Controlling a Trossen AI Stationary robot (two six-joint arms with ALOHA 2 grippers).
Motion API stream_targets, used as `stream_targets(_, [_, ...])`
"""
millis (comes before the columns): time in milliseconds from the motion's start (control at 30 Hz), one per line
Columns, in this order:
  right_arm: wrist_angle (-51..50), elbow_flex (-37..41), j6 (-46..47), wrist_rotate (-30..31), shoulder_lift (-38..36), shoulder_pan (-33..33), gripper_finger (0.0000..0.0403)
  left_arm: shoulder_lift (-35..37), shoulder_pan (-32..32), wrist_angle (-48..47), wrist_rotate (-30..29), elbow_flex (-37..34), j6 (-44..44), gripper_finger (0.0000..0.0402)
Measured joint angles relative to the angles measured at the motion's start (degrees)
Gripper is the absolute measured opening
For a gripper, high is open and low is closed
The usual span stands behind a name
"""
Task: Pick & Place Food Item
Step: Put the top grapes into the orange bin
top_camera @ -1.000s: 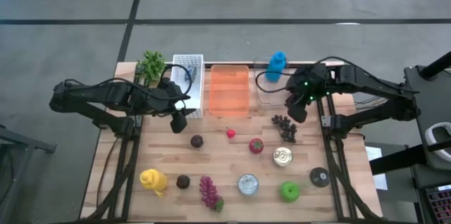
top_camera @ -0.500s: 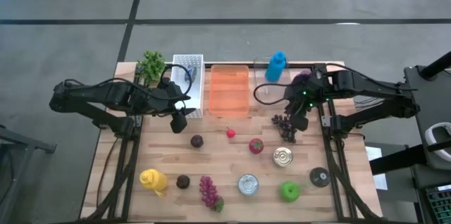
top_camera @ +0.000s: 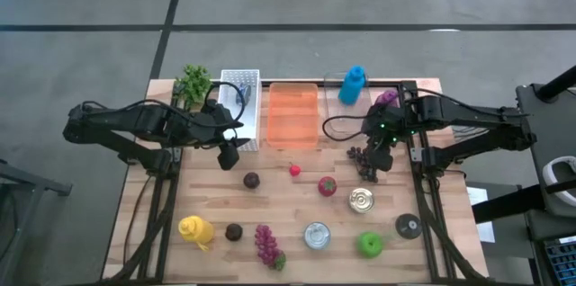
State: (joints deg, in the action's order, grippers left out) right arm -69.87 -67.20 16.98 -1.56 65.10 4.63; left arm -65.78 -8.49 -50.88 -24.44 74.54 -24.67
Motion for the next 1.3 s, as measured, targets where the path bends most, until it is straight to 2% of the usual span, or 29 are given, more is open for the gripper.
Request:
stream_targets(167, [0.2,3.9,5.2,0.0,0.0,0.1,0.0182,0.0,0.0,0.0,0.0,0.0,-1.3,0.0248])
stream_targets(467, [0.5,15.2,24.4,0.0,-0.1,0.1,0.0192,0.0,0.0,0.0,0.0,0.0,-1.0,0.0257])
stream_targets(600, [7.4,20.2,29.6,0.0,-0.2,0.1,0.0192,0.0,0.0,0.0,0.0,0.0,-0.8,0.0257])
stream_targets(733, [11.0,23.0,31.5,-1.0,-0.2,0.1,0.0192,0.0,0.0,0.0,0.0,0.0,-0.9,0.025])
stream_targets(933, [13.8,25.1,34.4,3.6,-0.2,0.1,0.0192,0.0,-0.1,0.0,0.9,0.0,-0.9,0.0239])
stream_targets(1300, [17.5,31.5,39.5,4.2,-0.2,0.1,0.0192,0.0,-0.1,0.0,1.1,0.0,-0.8,0.0225])
